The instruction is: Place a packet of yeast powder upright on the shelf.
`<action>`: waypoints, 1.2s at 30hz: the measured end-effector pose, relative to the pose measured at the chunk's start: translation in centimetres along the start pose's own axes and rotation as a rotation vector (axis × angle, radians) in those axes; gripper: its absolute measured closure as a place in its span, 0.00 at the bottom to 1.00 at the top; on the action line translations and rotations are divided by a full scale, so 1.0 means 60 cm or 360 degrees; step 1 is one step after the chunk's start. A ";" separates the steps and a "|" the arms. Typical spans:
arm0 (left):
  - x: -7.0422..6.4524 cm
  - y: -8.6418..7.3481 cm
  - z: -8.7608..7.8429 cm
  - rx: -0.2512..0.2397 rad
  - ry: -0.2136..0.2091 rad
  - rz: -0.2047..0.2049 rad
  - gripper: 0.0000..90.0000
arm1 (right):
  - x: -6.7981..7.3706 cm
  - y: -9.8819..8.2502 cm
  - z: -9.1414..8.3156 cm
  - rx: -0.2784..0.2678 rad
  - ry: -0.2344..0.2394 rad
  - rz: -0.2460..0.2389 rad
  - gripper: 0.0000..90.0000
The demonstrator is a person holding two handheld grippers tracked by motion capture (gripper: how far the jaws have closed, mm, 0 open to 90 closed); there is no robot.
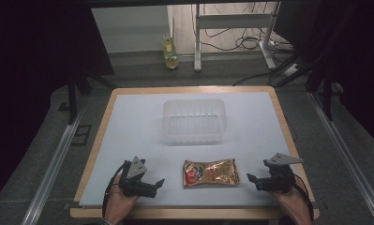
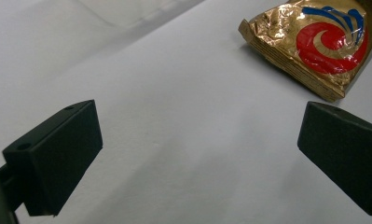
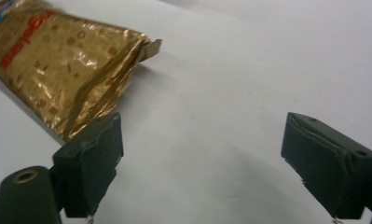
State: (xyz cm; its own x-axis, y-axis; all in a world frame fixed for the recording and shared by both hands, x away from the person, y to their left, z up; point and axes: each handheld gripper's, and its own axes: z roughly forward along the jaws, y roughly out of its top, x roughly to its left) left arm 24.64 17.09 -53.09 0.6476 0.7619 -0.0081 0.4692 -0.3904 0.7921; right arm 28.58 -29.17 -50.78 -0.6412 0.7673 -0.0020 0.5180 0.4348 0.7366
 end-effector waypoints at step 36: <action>-0.004 0.015 -0.020 -0.0017 0.0006 -0.0014 0.22 | -0.007 -0.002 -0.002 -0.0066 0.0068 0.0009 0.07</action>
State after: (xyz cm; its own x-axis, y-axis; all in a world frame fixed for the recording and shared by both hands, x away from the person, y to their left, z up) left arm 24.19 17.15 -51.62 0.6413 0.7672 -0.0127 0.4684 -0.3783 0.7984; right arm 28.74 -29.61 -50.77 -0.6622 0.7487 0.0304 0.4983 0.4096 0.7641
